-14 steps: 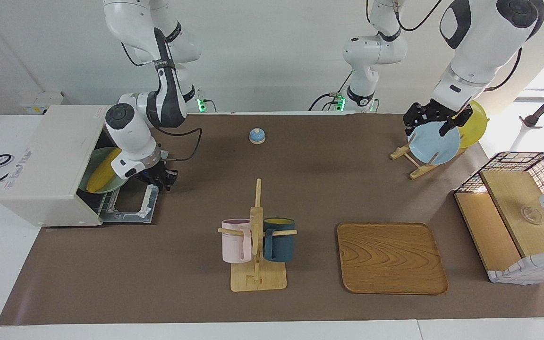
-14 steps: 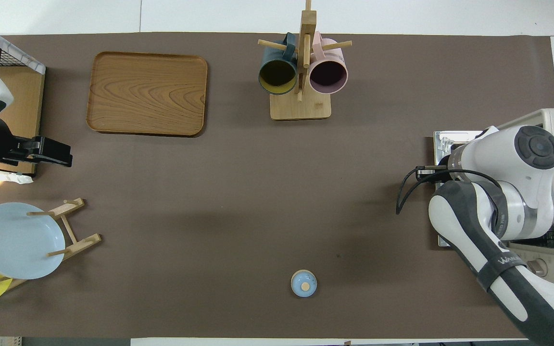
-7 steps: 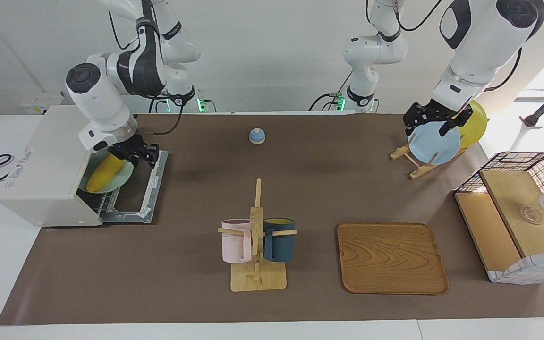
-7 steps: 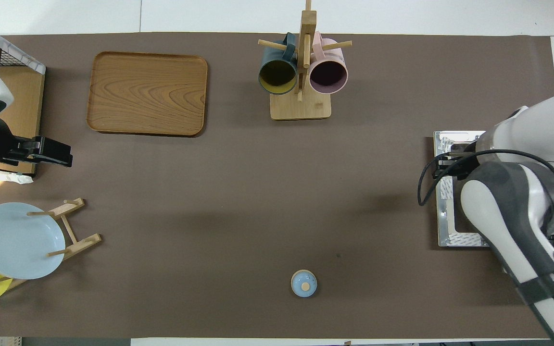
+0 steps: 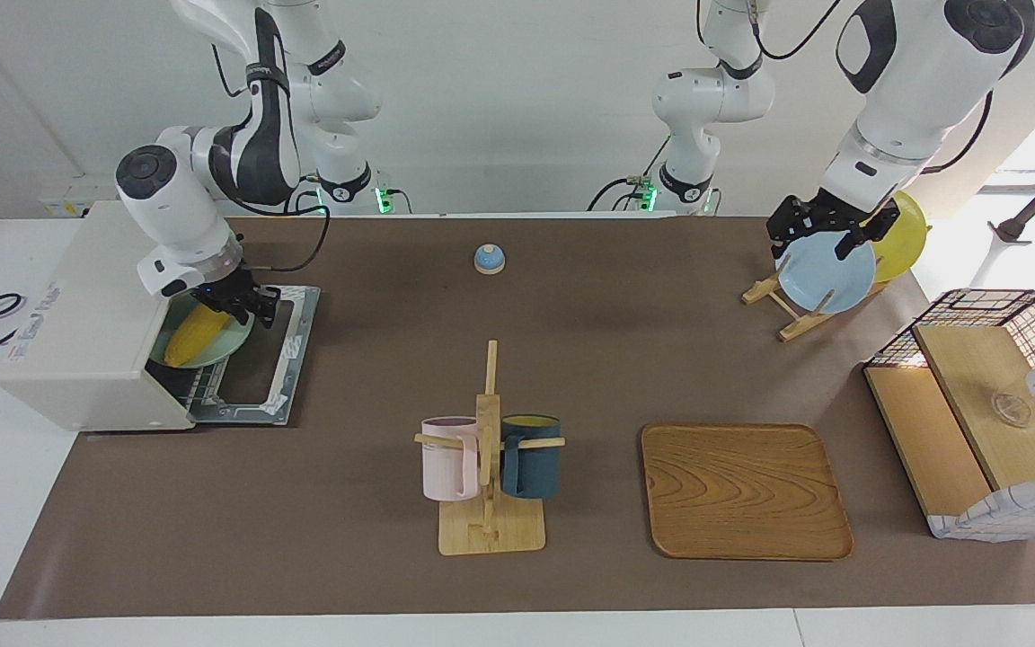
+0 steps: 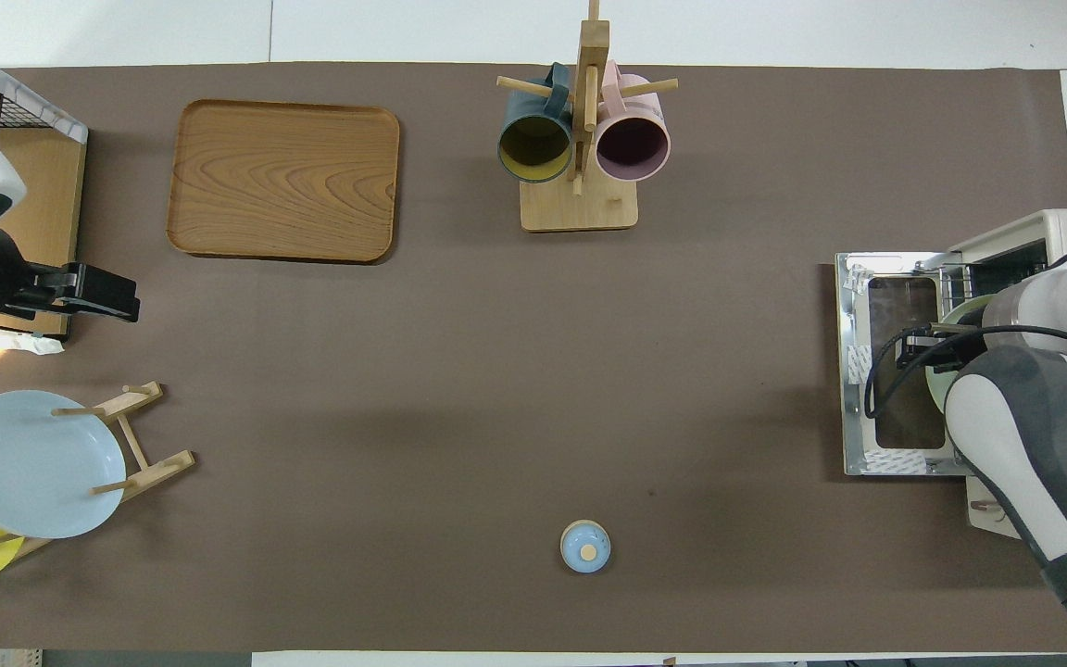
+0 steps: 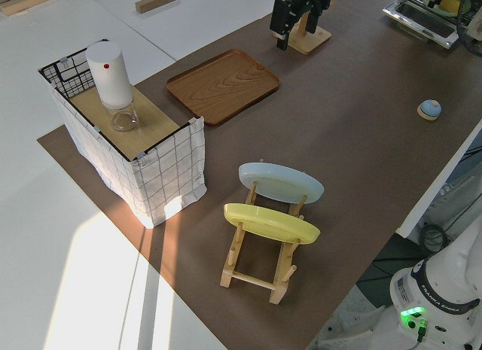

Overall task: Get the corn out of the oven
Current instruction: 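Pull the oven door open with the right gripper, then grasp the green plate in the oven and pull it out, then set the green plate on the table while the left gripper approaches, then grasp the yellow corn with the left gripper while the right gripper withdraws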

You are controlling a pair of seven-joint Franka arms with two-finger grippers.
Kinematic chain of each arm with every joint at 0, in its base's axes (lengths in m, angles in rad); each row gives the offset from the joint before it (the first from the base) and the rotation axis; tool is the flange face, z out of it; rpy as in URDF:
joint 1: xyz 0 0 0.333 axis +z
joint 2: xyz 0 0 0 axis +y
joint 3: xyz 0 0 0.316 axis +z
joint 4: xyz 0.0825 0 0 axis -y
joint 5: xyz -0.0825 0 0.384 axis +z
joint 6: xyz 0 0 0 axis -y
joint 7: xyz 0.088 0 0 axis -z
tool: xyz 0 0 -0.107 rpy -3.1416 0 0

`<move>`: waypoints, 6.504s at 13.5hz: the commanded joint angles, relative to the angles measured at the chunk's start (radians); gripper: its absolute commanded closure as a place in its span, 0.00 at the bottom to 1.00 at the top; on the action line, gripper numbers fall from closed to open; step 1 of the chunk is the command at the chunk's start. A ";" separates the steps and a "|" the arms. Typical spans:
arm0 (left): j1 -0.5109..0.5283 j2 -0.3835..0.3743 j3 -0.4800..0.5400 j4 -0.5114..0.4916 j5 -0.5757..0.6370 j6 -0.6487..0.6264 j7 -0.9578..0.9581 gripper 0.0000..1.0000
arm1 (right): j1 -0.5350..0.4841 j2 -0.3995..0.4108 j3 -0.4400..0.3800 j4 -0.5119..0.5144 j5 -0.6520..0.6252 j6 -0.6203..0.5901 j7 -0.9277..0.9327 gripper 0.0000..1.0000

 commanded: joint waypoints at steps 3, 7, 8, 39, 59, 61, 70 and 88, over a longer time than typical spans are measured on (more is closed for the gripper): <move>0.008 -0.004 -0.007 0.002 0.022 -0.003 0.007 0.00 | -0.032 -0.019 0.009 -0.054 -0.009 0.057 -0.056 0.56; 0.008 -0.004 -0.007 0.002 0.022 -0.003 0.007 0.00 | -0.042 -0.026 0.007 -0.078 -0.009 0.082 -0.065 0.80; 0.008 -0.004 -0.007 0.002 0.022 -0.003 0.007 0.00 | -0.043 -0.028 0.007 -0.089 -0.011 0.082 -0.073 0.82; 0.014 -0.008 -0.007 -0.003 0.022 -0.013 0.005 0.00 | 0.750 0.475 0.035 0.502 0.069 -0.057 0.846 1.00; -0.303 0.024 -0.013 -0.166 -0.114 0.281 -0.091 0.00 | 0.253 0.201 0.022 -0.012 -0.176 0.158 0.588 1.00; -0.401 0.087 -0.013 -0.170 -0.117 0.367 -0.200 0.00 | 0.230 0.207 0.022 -0.019 -0.204 0.165 0.584 1.00; -0.719 0.373 -0.007 -0.157 -0.160 0.710 -0.350 0.00 | 0.207 0.205 0.022 0.004 -0.392 0.068 0.570 1.00; -0.785 0.461 -0.001 -0.169 -0.088 0.809 -0.401 0.00 | 0.004 -0.002 0.021 0.129 -0.388 -0.227 0.022 1.00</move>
